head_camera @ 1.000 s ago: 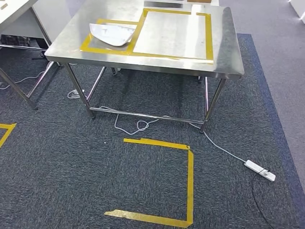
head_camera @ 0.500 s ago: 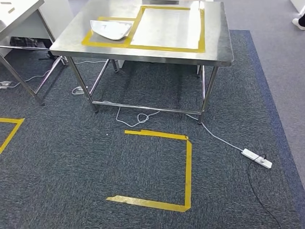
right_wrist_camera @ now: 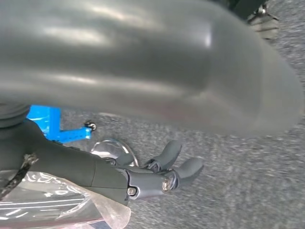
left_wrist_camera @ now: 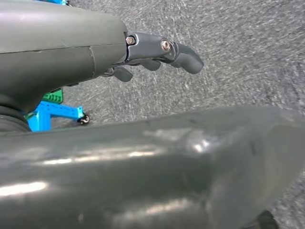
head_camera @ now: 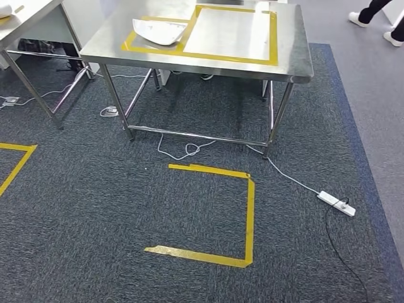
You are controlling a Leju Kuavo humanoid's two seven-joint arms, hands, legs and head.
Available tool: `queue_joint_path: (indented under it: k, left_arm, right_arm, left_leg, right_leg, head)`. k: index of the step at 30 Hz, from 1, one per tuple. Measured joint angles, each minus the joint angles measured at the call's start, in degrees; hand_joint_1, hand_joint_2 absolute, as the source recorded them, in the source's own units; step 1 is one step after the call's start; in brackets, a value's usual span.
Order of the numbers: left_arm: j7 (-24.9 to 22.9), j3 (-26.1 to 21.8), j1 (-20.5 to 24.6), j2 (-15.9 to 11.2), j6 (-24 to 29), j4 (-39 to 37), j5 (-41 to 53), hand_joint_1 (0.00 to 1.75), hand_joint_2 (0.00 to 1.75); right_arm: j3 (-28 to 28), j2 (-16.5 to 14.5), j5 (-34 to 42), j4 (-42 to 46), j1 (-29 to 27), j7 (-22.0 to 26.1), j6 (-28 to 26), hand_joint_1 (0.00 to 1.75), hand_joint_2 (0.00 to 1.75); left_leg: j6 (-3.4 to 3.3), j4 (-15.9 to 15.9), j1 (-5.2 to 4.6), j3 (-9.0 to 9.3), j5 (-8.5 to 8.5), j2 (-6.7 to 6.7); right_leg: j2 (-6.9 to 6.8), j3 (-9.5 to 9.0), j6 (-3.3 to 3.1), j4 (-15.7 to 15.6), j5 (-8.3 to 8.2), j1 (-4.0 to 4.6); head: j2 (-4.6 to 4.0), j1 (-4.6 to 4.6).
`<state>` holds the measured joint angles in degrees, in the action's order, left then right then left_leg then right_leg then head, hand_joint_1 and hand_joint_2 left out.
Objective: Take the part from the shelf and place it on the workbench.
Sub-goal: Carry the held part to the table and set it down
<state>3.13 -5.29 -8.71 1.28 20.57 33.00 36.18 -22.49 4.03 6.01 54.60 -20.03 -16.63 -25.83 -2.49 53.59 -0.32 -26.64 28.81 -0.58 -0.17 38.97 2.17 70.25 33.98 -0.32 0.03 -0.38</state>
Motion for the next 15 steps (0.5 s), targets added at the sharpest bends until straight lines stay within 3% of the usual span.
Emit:
queue_joint_path:
  k: [2,3,6,7,11,13,15]
  left_arm:
    - [-0.02,-0.04,0.0,0.1,0.0,-0.01,-0.01,0.0,0.0]
    - [-0.1,-0.04,0.0,0.18,0.0,-0.02,-0.01,0.0,0.0]
    - [-0.54,-0.05,0.07,0.42,0.02,-0.02,0.03,0.0,0.0]
    - [-0.67,-0.07,0.11,0.44,0.03,-0.02,0.04,0.0,0.0]
    - [-0.9,-0.11,0.04,0.49,0.01,-0.02,0.05,0.0,0.0]
    - [-0.93,-0.14,-0.04,0.58,-0.03,-0.02,0.07,0.0,0.0]
    - [-0.96,-0.2,0.0,0.64,-0.08,-0.02,0.07,0.0,0.0]
  right_arm:
    - [0.02,0.01,0.0,0.0,-0.13,-0.02,-0.02,0.0,0.0]
    - [0.02,0.02,0.02,0.0,-0.18,-0.02,-0.03,0.0,0.0]
    - [0.03,0.01,0.23,0.01,-0.01,0.05,-0.1,0.0,0.0]
    - [0.04,0.01,0.39,0.01,0.07,0.13,-0.14,0.0,0.0]
    - [0.08,-0.02,1.19,0.01,0.01,0.32,-0.2,0.0,0.0]
    - [0.22,-0.03,1.5,0.0,0.03,0.43,-0.25,0.0,0.0]
    - [0.36,-0.03,1.8,-0.01,0.03,0.59,-0.3,0.0,0.0]
  left_leg:
    - [0.13,0.13,-0.14,-1.38,-1.08,-0.13]
    - [0.26,0.25,-0.13,-1.95,-1.51,-0.17]
    - [0.84,1.25,-0.15,-3.22,-2.27,-0.16]
    - [1.09,1.62,-0.23,-3.5,-2.42,-0.15]
    - [2.22,2.33,-0.26,-4.11,-2.76,0.01]
    - [2.93,5.19,-0.05,-5.26,-0.25,0.15]
    - [3.55,12.3,0.19,-7.83,4.42,0.21]
  right_leg:
    - [0.01,-0.38,0.19,3.29,1.76,-0.03]
    - [0.0,-2.63,0.23,1.11,1.0,-0.06]
    - [0.12,-11.97,0.09,-12.41,-2.24,-0.23]
    - [0.2,-13.39,-0.21,-14.88,-2.48,-0.22]
    - [0.09,-13.16,-1.9,-15.53,-3.08,-0.12]
    - [-0.09,-12.64,-2.68,-15.61,-3.74,-0.29]
    - [-0.24,-11.97,-2.98,-15.58,-4.18,-0.24]
  head:
    - [-0.01,0.02]
    - [-0.01,0.03]
    - [-0.01,0.02]
    - [-0.01,-0.07]
    - [-0.01,-0.19]
    - [-0.01,-0.33]
    - [-0.01,-0.51]
